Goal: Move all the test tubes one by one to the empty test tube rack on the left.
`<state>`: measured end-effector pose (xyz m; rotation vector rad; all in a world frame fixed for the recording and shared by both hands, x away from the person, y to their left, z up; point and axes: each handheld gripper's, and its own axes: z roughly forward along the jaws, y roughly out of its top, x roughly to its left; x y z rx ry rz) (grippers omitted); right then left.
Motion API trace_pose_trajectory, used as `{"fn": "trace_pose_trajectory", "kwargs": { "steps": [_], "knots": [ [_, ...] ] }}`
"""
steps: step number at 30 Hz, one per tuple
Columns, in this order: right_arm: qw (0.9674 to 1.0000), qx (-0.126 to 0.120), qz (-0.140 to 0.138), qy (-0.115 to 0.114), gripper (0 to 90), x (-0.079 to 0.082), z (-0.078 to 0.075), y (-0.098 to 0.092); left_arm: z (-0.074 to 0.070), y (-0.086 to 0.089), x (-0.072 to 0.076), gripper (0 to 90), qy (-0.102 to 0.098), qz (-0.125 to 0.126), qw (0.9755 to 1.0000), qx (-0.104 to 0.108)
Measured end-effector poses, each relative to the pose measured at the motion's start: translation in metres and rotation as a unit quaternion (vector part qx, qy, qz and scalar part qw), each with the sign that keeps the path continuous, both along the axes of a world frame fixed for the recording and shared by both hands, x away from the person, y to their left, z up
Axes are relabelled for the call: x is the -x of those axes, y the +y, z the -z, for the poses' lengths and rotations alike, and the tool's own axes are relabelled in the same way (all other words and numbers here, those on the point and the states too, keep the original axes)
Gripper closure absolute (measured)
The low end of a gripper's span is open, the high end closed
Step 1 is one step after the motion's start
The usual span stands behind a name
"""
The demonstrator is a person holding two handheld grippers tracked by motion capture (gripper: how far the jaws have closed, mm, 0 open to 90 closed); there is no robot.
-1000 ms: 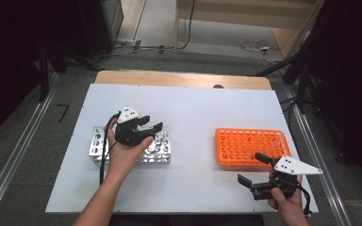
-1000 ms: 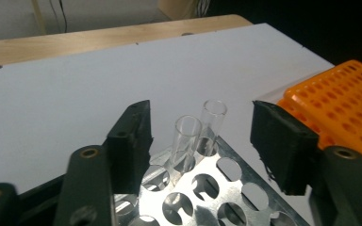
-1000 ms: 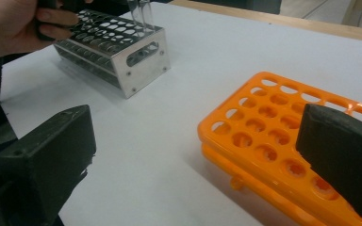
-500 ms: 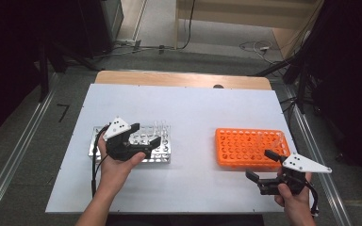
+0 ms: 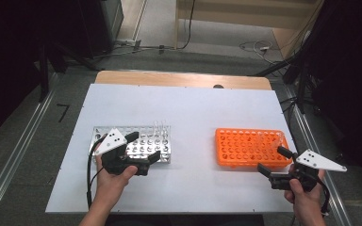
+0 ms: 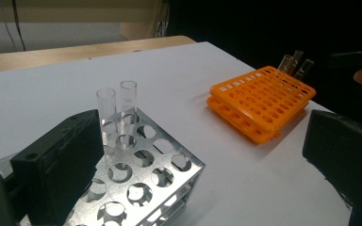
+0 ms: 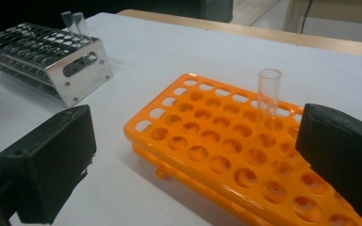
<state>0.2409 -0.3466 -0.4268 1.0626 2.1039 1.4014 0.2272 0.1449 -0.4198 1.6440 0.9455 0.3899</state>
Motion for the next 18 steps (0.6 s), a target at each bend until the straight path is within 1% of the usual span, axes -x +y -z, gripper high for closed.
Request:
{"fn": "trace_pose_trajectory", "kwargs": {
  "steps": [4, 7, 10, 14, 16, 18],
  "knots": [
    [0.9999, -0.004, 0.015, 0.000, 0.0, -0.002, 0.000, -0.010, 0.003, -0.002, -0.001, 0.0, 0.004, 0.002, 1.0000, 0.001],
    [0.9997, -0.007, 0.023, 0.005, 0.0, -0.006, 0.002, -0.014, 0.005, -0.004, -0.002, 0.0, 0.008, 0.003, 1.0000, -0.001],
    [0.9992, -0.005, 0.038, 0.015, 4.4, -0.011, 0.007, -0.016, 0.007, -0.006, -0.003, 0.0, 0.009, 0.005, 0.9999, -0.002],
    [0.9972, -0.006, 0.063, 0.040, 15.4, -0.021, 0.017, -0.020, 0.008, -0.007, -0.003, 0.0, 0.011, 0.007, 0.9999, -0.005],
    [0.9958, -0.001, 0.076, 0.051, 22.0, -0.027, 0.023, -0.021, 0.008, -0.007, -0.003, 0.0, 0.011, 0.006, 0.9999, -0.004],
    [0.9944, 0.003, 0.086, 0.060, 33.5, -0.031, 0.028, -0.021, 0.008, -0.007, -0.003, 0.0, 0.012, 0.005, 0.9999, -0.003]
  ]
}}
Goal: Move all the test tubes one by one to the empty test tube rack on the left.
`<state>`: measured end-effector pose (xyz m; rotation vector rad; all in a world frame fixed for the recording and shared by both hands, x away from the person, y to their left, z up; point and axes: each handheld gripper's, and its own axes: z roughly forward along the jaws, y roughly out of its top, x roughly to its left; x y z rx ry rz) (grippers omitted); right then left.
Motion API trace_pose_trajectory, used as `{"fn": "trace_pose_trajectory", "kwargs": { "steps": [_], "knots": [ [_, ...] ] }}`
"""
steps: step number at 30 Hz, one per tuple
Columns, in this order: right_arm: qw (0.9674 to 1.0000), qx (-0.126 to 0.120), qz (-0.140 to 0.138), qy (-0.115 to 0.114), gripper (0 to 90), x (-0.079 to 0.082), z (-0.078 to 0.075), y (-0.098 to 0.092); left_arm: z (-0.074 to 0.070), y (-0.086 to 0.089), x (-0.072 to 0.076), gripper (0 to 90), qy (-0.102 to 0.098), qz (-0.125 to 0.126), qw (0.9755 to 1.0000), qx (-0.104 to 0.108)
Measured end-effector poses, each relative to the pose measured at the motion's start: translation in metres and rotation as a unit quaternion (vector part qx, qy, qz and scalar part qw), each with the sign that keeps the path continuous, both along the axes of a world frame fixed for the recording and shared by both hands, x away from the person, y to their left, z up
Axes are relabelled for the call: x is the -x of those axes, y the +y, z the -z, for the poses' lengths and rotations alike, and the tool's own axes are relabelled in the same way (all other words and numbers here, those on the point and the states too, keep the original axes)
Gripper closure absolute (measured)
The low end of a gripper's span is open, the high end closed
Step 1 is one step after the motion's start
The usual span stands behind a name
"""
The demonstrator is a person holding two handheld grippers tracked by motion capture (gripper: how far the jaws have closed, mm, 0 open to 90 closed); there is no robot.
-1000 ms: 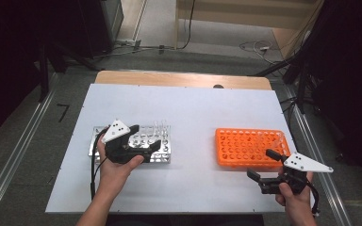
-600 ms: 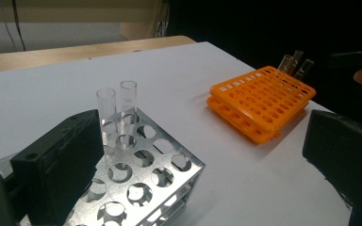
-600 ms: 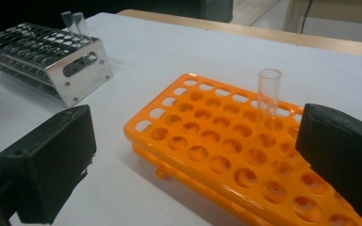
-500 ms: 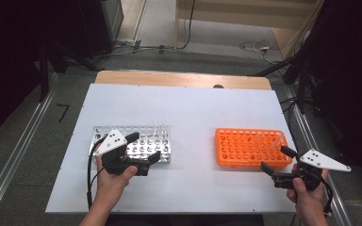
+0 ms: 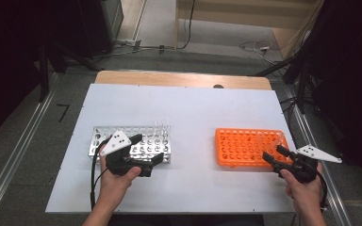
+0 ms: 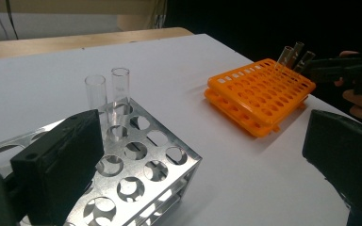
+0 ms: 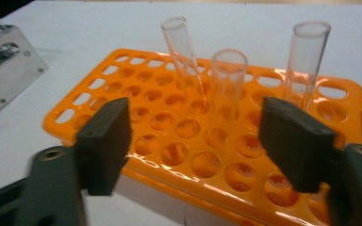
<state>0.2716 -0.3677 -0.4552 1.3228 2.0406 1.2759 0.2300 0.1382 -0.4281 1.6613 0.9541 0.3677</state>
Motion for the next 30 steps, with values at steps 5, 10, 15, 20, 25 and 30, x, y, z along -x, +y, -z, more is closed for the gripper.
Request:
{"fn": "trace_pose_trajectory", "kwargs": {
  "steps": [5, 10, 15, 20, 25, 30],
  "knots": [
    [0.9997, 0.001, 0.022, 0.010, 48.5, -0.008, 0.010, 0.000, 0.001, -0.001, 0.000, 0.0, 0.000, 0.002, 1.0000, 0.001],
    [0.9996, -0.002, 0.025, 0.010, 58.9, -0.013, 0.014, 0.002, 0.001, -0.001, 0.000, 0.0, 0.001, 0.000, 1.0000, -0.001],
    [0.9998, 0.002, 0.020, 0.008, 66.3, -0.016, 0.017, 0.006, 0.001, -0.001, 0.000, 0.0, 0.002, 0.001, 1.0000, 0.000],
    [0.9993, 0.017, 0.033, 0.003, 70.1, -0.017, 0.020, 0.010, 0.002, -0.002, 0.000, 0.0, 0.003, 0.003, 1.0000, -0.001],
    [0.9988, 0.022, 0.043, -0.004, 73.5, -0.017, 0.021, 0.010, 0.002, -0.003, 0.000, 0.0, 0.000, 0.005, 1.0000, 0.001],
    [0.9988, 0.015, 0.042, -0.018, 73.9, -0.015, 0.017, 0.007, 0.002, -0.004, 0.000, 0.0, 0.001, 0.006, 1.0000, -0.001]
  ]
}}
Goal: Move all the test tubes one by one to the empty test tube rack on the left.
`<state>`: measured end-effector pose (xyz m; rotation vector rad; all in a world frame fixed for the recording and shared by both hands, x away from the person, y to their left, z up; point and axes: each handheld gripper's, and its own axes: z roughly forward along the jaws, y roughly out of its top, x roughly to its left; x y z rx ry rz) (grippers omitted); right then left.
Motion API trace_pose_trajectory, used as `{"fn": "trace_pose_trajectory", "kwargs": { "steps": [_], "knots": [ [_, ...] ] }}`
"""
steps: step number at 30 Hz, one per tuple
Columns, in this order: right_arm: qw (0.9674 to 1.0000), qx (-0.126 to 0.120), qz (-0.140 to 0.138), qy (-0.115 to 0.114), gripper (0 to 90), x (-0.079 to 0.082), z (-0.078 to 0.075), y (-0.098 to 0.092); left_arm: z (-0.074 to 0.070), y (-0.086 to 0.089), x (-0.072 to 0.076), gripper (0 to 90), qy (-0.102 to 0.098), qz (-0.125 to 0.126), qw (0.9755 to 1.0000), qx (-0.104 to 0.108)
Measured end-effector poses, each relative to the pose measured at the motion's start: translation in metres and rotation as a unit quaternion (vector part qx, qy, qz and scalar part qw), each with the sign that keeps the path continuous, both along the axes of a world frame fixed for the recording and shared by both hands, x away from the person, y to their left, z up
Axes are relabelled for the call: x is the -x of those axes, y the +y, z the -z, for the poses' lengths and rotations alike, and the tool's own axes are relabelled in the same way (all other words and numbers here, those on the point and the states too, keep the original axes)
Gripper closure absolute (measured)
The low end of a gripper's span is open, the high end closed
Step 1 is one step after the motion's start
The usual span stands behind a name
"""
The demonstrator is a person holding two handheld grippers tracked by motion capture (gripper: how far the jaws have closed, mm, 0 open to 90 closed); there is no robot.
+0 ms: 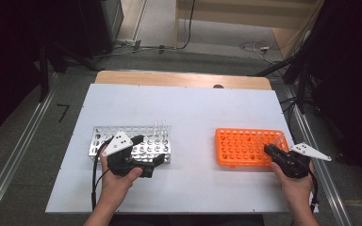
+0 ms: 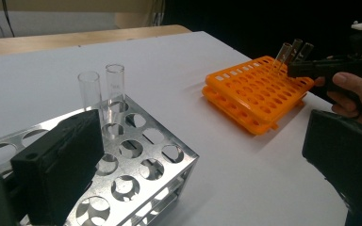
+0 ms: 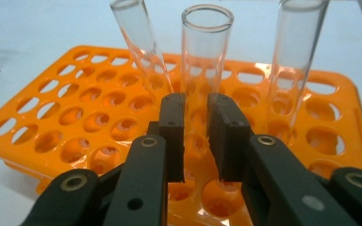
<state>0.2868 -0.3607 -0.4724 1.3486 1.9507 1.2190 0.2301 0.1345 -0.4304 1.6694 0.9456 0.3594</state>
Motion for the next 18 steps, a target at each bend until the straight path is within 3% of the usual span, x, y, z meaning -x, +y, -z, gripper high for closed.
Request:
{"fn": "trace_pose_trajectory", "kwargs": {
  "steps": [9, 12, 18],
  "knots": [
    [0.9992, -0.003, -0.003, -0.041, 73.9, 0.015, -0.029, 0.003, -0.002, -0.001, 0.001, 0.0, -0.004, 0.002, 1.0000, 0.001],
    [0.9986, -0.005, -0.016, -0.051, 73.9, 0.021, -0.036, 0.009, -0.003, -0.003, 0.002, 0.0, -0.004, 0.004, 1.0000, 0.001],
    [0.9972, -0.002, -0.057, -0.049, 73.9, 0.029, -0.040, 0.029, -0.004, -0.006, 0.003, 0.0, -0.006, 0.008, 1.0000, 0.001]
  ]
}}
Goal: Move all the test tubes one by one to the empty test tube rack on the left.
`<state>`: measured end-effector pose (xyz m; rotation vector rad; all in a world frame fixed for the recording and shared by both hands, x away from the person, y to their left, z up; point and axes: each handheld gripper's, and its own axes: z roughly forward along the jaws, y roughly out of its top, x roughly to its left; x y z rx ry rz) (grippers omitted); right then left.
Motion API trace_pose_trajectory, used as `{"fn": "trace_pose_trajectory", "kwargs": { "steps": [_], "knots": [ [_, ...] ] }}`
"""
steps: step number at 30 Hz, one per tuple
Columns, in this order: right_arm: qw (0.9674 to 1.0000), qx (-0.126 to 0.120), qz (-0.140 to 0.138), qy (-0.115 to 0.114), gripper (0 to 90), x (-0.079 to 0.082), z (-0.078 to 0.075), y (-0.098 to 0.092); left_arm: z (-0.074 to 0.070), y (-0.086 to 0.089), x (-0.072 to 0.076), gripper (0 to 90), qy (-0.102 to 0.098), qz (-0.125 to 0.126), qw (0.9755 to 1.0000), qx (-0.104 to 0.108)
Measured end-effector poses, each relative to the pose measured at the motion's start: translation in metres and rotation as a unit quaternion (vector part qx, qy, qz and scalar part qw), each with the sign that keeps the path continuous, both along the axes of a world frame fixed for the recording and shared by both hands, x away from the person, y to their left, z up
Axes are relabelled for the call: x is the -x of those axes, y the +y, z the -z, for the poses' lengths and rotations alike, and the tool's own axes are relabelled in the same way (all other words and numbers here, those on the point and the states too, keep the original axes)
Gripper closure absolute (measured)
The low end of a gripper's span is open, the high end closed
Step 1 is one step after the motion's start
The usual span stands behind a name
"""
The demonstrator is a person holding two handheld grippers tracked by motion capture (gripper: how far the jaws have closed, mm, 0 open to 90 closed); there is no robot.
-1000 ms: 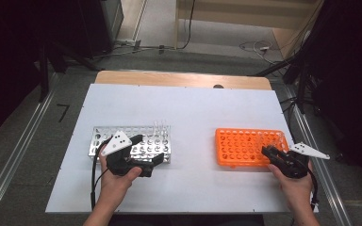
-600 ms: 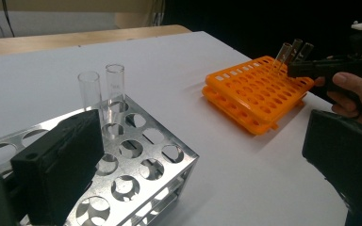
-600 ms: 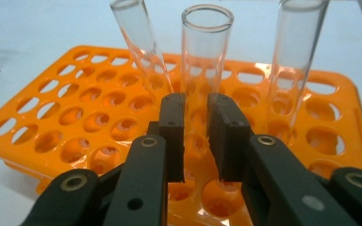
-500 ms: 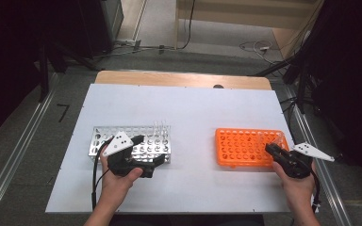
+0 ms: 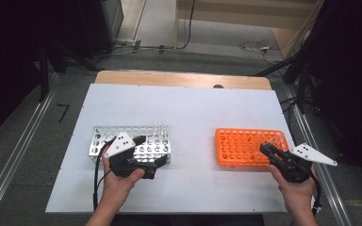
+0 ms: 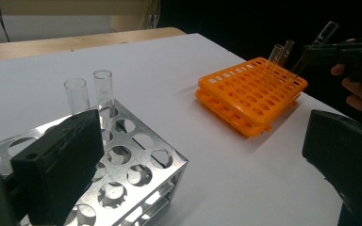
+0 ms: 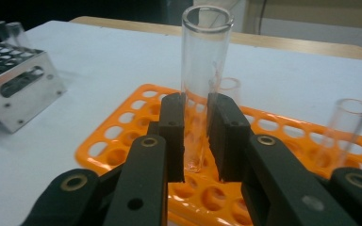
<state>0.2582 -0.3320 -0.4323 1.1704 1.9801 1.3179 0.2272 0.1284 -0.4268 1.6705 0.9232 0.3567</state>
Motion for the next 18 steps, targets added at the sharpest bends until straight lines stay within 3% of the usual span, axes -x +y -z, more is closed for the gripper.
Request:
{"fn": "trace_pose_trajectory", "kwargs": {
  "steps": [7, 18],
  "knots": [
    [0.9987, -0.003, -0.051, 0.008, 73.9, 0.007, 0.000, 0.024, 0.000, -0.004, 0.001, 0.0, -0.001, 0.007, 1.0000, -0.001],
    [0.9932, 0.002, -0.115, 0.020, 73.9, 0.017, 0.005, 0.062, -0.002, -0.012, 0.004, 0.0, -0.003, 0.021, 0.9998, -0.001]
  ]
}}
